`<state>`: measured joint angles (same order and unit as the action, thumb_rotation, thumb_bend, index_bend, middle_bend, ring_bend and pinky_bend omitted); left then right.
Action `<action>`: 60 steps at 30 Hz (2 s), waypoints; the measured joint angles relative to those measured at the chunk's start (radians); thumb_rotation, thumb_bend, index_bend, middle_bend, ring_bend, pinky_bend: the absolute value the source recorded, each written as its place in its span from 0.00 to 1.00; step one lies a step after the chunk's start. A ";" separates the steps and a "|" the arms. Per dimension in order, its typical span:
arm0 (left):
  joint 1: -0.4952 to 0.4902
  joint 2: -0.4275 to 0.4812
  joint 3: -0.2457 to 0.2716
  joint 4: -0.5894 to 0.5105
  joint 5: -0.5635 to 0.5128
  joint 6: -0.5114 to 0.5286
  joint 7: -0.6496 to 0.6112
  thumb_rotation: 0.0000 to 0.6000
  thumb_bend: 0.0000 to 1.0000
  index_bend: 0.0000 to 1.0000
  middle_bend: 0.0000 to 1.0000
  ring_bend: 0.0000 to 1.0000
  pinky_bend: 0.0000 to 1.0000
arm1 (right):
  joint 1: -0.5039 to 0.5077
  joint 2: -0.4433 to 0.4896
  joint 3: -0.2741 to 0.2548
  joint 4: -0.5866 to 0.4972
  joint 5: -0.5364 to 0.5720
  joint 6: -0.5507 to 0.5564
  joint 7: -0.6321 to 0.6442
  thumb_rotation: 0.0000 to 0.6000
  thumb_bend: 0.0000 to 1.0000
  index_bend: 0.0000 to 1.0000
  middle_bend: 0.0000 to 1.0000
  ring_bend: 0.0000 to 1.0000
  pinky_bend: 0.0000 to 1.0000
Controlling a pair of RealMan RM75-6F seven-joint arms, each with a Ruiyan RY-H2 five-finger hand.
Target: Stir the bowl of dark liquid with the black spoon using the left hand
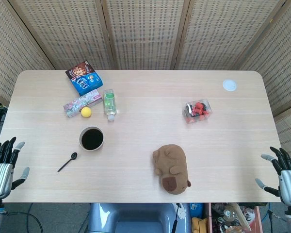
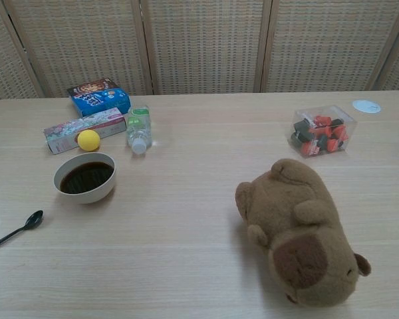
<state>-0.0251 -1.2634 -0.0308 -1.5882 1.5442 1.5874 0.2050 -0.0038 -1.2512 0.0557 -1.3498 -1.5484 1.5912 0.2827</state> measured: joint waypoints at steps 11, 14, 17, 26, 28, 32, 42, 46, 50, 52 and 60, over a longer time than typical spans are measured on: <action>-0.001 0.000 -0.001 -0.001 0.002 0.000 0.004 1.00 0.36 0.11 0.00 0.00 0.00 | 0.001 -0.001 -0.001 0.002 0.000 -0.002 0.001 1.00 0.30 0.32 0.21 0.08 0.21; -0.001 0.001 -0.001 -0.002 0.001 0.001 0.004 1.00 0.36 0.11 0.00 0.00 0.00 | 0.001 -0.002 0.000 0.003 0.000 -0.001 0.002 1.00 0.30 0.32 0.21 0.08 0.21; -0.001 0.002 -0.001 -0.003 0.001 0.000 0.006 1.00 0.36 0.11 0.00 0.00 0.00 | 0.000 -0.002 0.000 0.004 0.001 0.000 0.004 1.00 0.30 0.32 0.21 0.08 0.21; -0.003 0.002 -0.001 -0.003 -0.001 -0.006 0.014 1.00 0.36 0.15 0.00 0.00 0.00 | -0.003 -0.004 -0.001 0.010 0.004 0.000 0.008 1.00 0.30 0.32 0.21 0.08 0.21; -0.003 0.002 -0.002 -0.004 -0.002 -0.006 0.018 1.00 0.36 0.19 0.00 0.00 0.00 | -0.003 -0.005 -0.001 0.011 0.004 0.000 0.010 1.00 0.30 0.32 0.21 0.08 0.21; -0.003 0.005 -0.001 -0.008 -0.010 -0.013 0.028 1.00 0.38 0.22 0.00 0.00 0.00 | -0.003 -0.006 -0.001 0.014 0.004 -0.001 0.012 1.00 0.30 0.32 0.21 0.08 0.21; -0.021 0.038 0.024 -0.039 -0.046 -0.113 0.058 1.00 0.52 0.37 0.00 0.00 0.00 | -0.004 -0.009 -0.001 0.020 0.004 0.001 0.017 1.00 0.30 0.32 0.21 0.08 0.21; -0.037 0.049 0.033 -0.056 -0.080 -0.178 0.073 1.00 0.53 0.37 0.00 0.00 0.00 | -0.005 -0.009 -0.001 0.020 0.004 0.003 0.018 1.00 0.30 0.32 0.21 0.08 0.21; -0.057 0.053 0.037 -0.072 -0.116 -0.239 0.081 1.00 0.53 0.37 0.00 0.00 0.00 | -0.006 -0.009 -0.002 0.020 0.004 0.003 0.017 1.00 0.30 0.32 0.21 0.08 0.21; -0.068 0.052 0.040 -0.075 -0.128 -0.265 0.088 1.00 0.53 0.37 0.00 0.00 0.00 | -0.007 -0.008 -0.001 0.020 0.005 0.004 0.017 1.00 0.30 0.32 0.21 0.08 0.21; -0.104 0.022 0.049 -0.067 -0.173 -0.350 0.123 1.00 0.53 0.37 0.00 0.00 0.00 | -0.008 -0.007 -0.002 0.018 0.007 0.002 0.017 1.00 0.30 0.32 0.21 0.08 0.21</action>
<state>-0.1287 -1.2417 0.0187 -1.6549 1.3713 1.2377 0.3284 -0.0121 -1.2585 0.0538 -1.3320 -1.5412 1.5928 0.2996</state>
